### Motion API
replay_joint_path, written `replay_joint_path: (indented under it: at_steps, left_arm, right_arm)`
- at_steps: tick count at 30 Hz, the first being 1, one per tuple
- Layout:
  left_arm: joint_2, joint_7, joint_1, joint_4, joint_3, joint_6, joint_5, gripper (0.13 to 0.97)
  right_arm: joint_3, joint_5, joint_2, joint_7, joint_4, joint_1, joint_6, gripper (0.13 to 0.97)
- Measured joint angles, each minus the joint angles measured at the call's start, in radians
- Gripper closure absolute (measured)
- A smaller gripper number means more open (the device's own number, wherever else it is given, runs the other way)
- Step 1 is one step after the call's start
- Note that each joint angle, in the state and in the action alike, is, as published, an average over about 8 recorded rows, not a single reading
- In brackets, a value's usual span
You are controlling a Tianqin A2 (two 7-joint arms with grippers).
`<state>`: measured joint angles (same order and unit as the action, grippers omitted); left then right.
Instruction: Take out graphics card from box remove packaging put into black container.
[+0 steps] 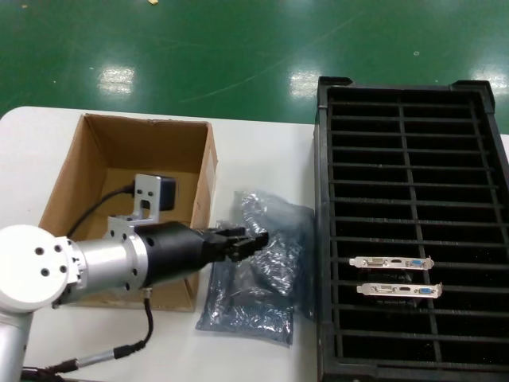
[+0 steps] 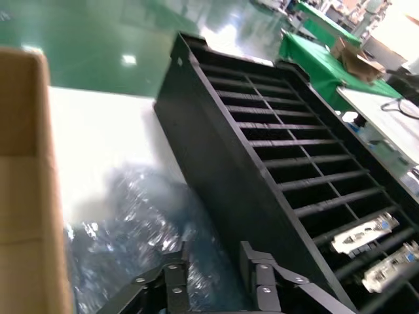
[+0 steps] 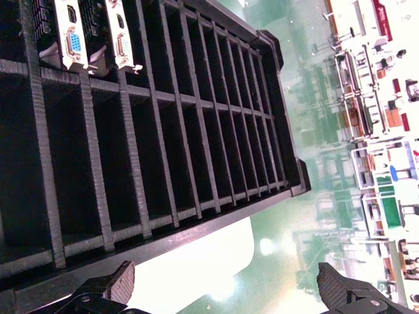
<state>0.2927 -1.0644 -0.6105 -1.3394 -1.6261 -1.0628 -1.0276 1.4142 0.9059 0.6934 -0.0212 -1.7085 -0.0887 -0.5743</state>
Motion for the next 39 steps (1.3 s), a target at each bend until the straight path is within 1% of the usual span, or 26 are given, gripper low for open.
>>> replay_joint_path:
  at_steps: [2, 5, 8, 10, 11, 14, 16, 19, 21, 23, 26, 31, 32, 39]
  left_arm:
    - [0.013, 0.004, 0.001, -0.013, -0.001, 0.015, -0.002, 0.82]
    - [0.037, 0.019, 0.006, -0.05, 0.006, 0.039, -0.016, 0.758]
    - [0.068, 0.055, 0.014, -0.114, 0.017, 0.064, -0.04, 0.695]
    - [0.093, 0.093, 0.025, -0.169, 0.028, 0.088, -0.055, 0.653]
    - [0.105, 0.114, 0.033, -0.199, 0.034, 0.103, -0.061, 0.653]
    - [0.137, 0.182, 0.065, -0.294, 0.066, 0.161, -0.07, 0.571]
    - [0.153, 0.228, 0.092, -0.351, 0.093, 0.209, -0.063, 0.517]
    - [0.17, 0.304, 0.137, -0.422, 0.135, 0.288, -0.029, 0.435]
    - [0.178, 0.363, 0.166, -0.456, 0.157, 0.339, 0.006, 0.435]
    - [0.182, 0.409, 0.186, -0.475, 0.169, 0.376, 0.03, 0.435]
    - [0.182, 0.449, 0.205, -0.483, 0.174, 0.409, 0.038, 0.373]
    - [0.172, 0.467, 0.221, -0.469, 0.165, 0.434, -0.01, 0.268]
    - [0.17, 0.474, 0.225, -0.466, 0.163, 0.441, -0.019, 0.268]
    - [0.154, 0.532, 0.263, -0.446, 0.149, 0.502, -0.093, 0.179]
  right_arm:
    - [0.0, 0.0, 0.0, 0.0, 0.0, 0.0, 0.0, 0.129]
    - [0.0, 0.0, 0.0, 0.0, 0.0, 0.0, 0.0, 0.129]
    - [0.0, 0.0, 0.0, 0.0, 0.0, 0.0, 0.0, 0.129]
    - [0.0, 0.0, 0.0, 0.0, 0.0, 0.0, 0.0, 0.129]
    - [0.0, 0.0, 0.0, 0.0, 0.0, 0.0, 0.0, 0.129]
    - [0.0, 0.0, 0.0, 0.0, 0.0, 0.0, 0.0, 0.129]
    - [0.0, 0.0, 0.0, 0.0, 0.0, 0.0, 0.0, 0.129]
    - [0.0, 0.0, 0.0, 0.0, 0.0, 0.0, 0.0, 0.129]
    - [0.0, 0.001, 0.0, 0.0, 0.0, 0.0, 0.001, 0.129]
    - [0.001, 0.005, -0.002, 0.0, 0.001, 0.0, 0.003, 0.129]
    - [0.004, 0.019, -0.008, 0.0, 0.002, 0.002, 0.012, 0.129]
    - [0.013, 0.062, -0.027, 0.001, 0.008, 0.006, 0.04, 0.129]
    - [0.015, 0.072, -0.032, 0.002, 0.009, 0.007, 0.046, 0.129]
    - [0.032, 0.152, -0.067, 0.004, 0.018, 0.015, 0.098, 0.129]
